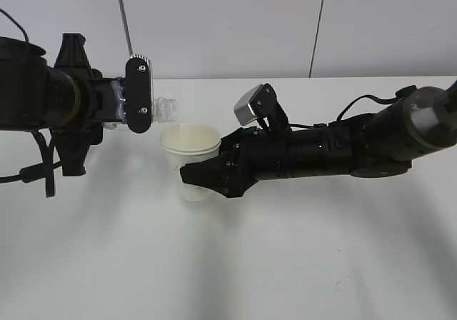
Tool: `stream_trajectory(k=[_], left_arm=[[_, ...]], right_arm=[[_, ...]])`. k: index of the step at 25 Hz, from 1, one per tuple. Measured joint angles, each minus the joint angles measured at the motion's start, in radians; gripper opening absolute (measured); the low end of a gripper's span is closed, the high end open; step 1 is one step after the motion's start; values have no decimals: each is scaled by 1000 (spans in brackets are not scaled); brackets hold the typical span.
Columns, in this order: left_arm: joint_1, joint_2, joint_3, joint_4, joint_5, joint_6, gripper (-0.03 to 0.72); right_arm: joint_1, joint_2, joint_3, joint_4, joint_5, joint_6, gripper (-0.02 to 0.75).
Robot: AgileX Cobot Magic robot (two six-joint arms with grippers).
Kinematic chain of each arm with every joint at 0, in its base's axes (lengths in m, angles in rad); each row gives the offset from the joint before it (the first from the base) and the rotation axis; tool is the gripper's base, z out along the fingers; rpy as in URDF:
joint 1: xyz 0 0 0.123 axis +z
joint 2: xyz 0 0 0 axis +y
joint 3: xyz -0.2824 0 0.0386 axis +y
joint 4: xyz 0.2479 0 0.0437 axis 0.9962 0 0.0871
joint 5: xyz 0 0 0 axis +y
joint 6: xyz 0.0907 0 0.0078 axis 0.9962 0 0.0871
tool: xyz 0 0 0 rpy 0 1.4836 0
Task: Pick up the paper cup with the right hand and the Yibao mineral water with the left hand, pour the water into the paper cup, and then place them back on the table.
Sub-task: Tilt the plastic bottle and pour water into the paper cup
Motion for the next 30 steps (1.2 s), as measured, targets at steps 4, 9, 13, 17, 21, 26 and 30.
stream_trajectory(k=[4,9,13,17,21,26,30], left_arm=[[0,0,0,4,0,0,332],[0,0,0,24,2,0,332],[0,0,0,46,14,1,332],[0,0,0,52,17,1,332],[0,0,0,57,19,1,332],[0,0,0,83,22,1,332],[0,0,0,88,22,1,332]], right_arm=[[0,0,0,-4,0,0,511],[0,0,0,-6,0,0,511],[0,0,0,-12,0,2,511],[0,0,0,-12,0,2,510],[0,0,0,-12,0,2,510],[0,0,0,-12,0,2,510],[0,0,0,-12,0,2,510]])
